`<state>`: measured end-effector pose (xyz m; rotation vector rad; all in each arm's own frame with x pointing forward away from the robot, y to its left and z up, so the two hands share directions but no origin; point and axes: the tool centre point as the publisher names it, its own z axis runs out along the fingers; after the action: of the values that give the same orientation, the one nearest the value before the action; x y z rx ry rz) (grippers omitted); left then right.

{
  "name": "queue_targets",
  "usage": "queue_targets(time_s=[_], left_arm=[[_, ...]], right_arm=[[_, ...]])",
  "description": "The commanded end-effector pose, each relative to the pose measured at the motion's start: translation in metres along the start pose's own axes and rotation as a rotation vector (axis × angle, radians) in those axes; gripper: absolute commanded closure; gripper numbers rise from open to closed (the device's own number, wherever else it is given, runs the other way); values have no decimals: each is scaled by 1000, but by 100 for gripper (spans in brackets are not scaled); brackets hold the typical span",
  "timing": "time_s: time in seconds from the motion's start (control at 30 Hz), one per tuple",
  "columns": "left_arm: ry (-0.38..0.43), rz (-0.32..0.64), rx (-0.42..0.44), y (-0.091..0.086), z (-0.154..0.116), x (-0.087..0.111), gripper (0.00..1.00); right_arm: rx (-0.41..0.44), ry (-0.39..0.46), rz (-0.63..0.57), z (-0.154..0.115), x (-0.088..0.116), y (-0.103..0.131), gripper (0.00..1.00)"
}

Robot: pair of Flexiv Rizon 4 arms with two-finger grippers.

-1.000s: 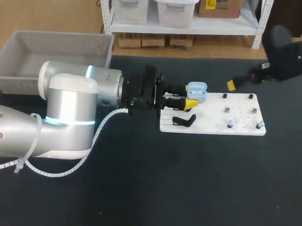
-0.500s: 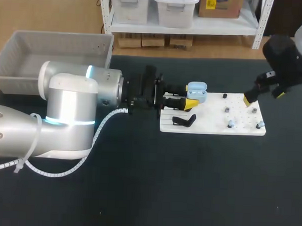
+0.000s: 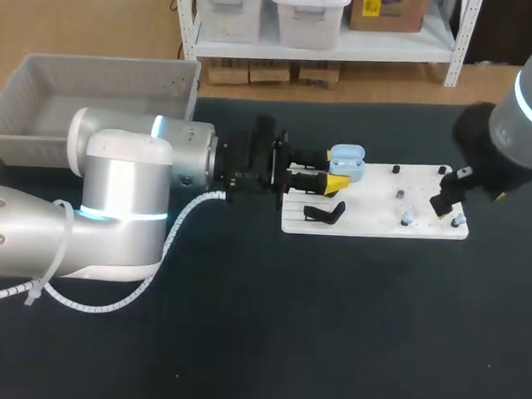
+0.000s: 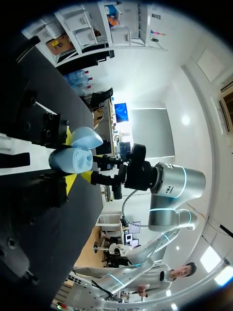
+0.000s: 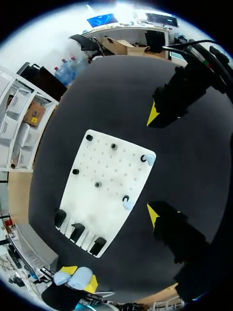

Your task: Pick up each earbud case from the left stands, insert the matching earbuds, close the lid, and place the case in the box.

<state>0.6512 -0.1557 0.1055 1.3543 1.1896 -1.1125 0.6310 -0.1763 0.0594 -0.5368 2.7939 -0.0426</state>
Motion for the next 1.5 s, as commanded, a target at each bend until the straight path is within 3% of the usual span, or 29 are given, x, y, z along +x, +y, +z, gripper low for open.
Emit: queue_targets(time_s=[0.03,0.53,0.73,1.1,1.17,1.33,1.5], left_arm=[[-3,3,-7,-2,0,1,100],[-3,3,-7,-2,0,1,100],[-3,3,-7,-2,0,1,100],[-3,3,-7,-2,0,1,100],[-3,3,-7,-2,0,1,100],[-3,3,-7,-2,0,1,100],[-3,3,-7,-2,0,1,100]], right_arm=[[138,-36,3,2,4,2,0],[138,-36,3,2,4,2,0],[116,42,30,20,5,-5,0],[105,44,71,23,3,-9,2],[106,46,71,26,3,-9,19],[108,60,71,31,4,-9,51],[107,62,61,32,7,-7,56]])
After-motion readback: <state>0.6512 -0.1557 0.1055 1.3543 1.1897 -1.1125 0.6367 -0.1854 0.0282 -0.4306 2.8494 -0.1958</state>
